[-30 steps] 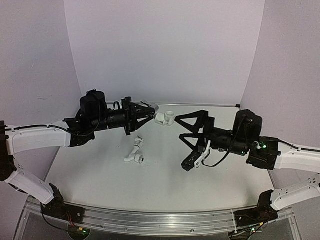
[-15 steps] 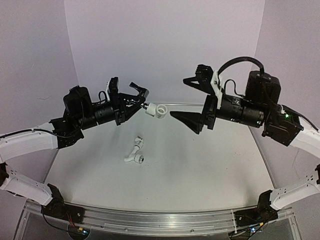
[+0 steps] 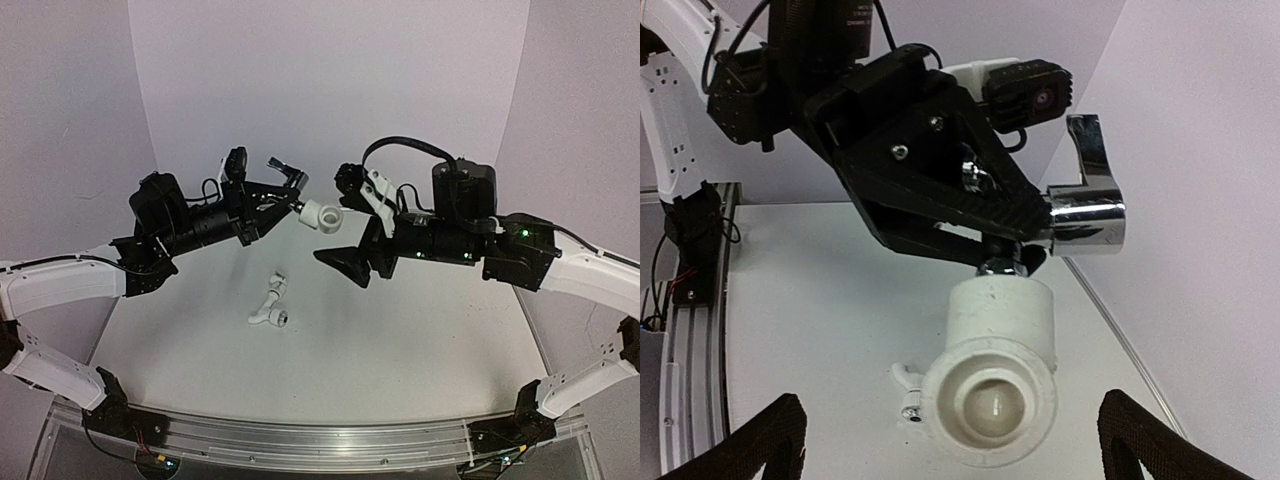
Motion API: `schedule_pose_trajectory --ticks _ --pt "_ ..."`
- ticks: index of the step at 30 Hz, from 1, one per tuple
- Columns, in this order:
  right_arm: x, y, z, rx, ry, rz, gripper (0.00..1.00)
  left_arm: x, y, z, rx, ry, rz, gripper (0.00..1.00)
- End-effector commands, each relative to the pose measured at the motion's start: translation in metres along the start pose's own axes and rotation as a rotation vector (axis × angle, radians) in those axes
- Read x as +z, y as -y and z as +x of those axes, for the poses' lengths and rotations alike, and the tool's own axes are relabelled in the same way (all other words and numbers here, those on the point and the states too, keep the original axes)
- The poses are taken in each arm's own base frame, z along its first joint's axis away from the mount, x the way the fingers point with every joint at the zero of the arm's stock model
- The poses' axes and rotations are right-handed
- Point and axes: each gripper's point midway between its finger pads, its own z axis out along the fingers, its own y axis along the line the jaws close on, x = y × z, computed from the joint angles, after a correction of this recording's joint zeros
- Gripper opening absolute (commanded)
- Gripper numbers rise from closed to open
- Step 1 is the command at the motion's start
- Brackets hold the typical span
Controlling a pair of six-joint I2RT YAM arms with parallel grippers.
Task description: Install the water faucets
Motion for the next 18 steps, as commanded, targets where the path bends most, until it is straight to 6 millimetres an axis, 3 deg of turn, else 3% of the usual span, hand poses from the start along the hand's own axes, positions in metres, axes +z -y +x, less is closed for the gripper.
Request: schedule_pose_trajectory --ticks 1,10,18 --pt "-0.004 0.018 -0.021 0.02 0.065 0.09 0.9 0.0 0.044 -0.013 0.061 0.023 0.155 0.0" --pt "-0.003 0.016 -0.032 0.144 0.097 0.055 0.53 -0.001 0.045 -0.01 0.077 0.019 0.166 0.0" --pt "-0.008 0.035 -0.045 0.346 0.141 0.034 0.45 -0.002 0.041 -0.006 0.123 0.002 0.144 0.0"
